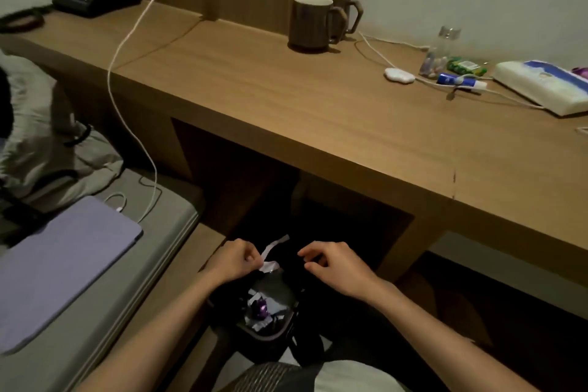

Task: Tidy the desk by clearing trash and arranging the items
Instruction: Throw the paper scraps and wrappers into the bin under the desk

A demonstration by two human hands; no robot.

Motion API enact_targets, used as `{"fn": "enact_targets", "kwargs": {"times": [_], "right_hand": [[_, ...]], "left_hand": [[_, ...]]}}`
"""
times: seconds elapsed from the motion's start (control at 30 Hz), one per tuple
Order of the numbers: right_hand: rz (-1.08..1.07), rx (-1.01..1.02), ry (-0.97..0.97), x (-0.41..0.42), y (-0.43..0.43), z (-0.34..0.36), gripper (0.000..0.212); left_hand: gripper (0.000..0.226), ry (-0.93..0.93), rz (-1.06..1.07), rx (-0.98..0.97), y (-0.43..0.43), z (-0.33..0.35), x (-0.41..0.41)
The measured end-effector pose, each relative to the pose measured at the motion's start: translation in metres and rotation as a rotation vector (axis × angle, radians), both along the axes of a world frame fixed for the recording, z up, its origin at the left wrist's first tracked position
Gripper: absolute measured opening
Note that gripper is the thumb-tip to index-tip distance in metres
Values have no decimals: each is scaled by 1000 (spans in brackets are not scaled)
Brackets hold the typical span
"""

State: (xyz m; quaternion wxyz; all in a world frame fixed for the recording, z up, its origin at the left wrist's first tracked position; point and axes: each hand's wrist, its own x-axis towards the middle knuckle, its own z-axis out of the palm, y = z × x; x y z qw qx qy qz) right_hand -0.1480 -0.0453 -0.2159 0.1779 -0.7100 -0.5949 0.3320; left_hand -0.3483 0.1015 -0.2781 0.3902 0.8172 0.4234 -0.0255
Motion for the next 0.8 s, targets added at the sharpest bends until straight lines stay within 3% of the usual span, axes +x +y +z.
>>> {"fn": "enact_targets", "kwargs": {"times": [0.33,0.47,0.6,0.8], "right_hand": [[-96,-158,66,12,5,-46,27],[-88,-140,68,10,5,-39,27],[-80,-50,93,8,-3,-13,29],[-36,219,130,1,-31,63,29]], "left_hand": [[8,289,104,-86,11,-88,7],[46,344,40,-88,6,-93,7],[42,235,6,-4,0,-56,10],[27,-189,10,205,-39,63,16]]}}
